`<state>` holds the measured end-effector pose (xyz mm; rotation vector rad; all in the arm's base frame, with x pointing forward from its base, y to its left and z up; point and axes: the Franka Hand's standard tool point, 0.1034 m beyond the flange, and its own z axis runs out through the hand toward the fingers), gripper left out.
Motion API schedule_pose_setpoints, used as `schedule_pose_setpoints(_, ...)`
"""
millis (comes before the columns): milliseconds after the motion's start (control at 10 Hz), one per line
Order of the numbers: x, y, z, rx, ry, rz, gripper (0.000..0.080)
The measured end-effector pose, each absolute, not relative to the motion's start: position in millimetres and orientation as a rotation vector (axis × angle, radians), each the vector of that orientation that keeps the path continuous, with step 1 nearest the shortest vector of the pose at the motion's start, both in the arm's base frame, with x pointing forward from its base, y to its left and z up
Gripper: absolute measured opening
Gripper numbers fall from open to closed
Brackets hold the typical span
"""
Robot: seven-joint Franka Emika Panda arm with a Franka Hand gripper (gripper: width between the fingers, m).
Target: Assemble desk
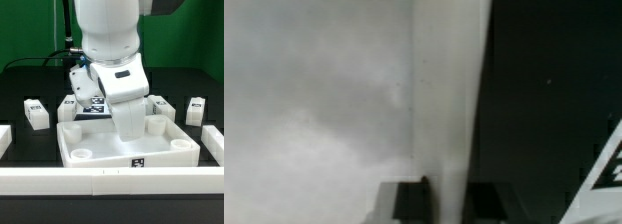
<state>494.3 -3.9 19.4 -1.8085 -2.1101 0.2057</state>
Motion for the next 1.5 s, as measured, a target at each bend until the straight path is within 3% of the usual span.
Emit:
schedule_pose_setpoints(500, 513, 35, 19.3, -1.911, -2.035, 0.202, 0.0071)
schedule_pose_setpoints(1200, 516, 41, 20.6, -1.981, -1.978, 0.21, 0.0071)
schedule_pose_setpoints(1300, 516, 41, 20.6, -1.981, -1.978, 0.21, 0.0255)
schedule_pose_setpoints(1400, 516, 41, 20.5, -1.981, -1.977, 0.21, 0.0255)
schedule_pose_setpoints(1500, 516, 41, 20.9, -1.982, -1.978, 0.211, 0.0455)
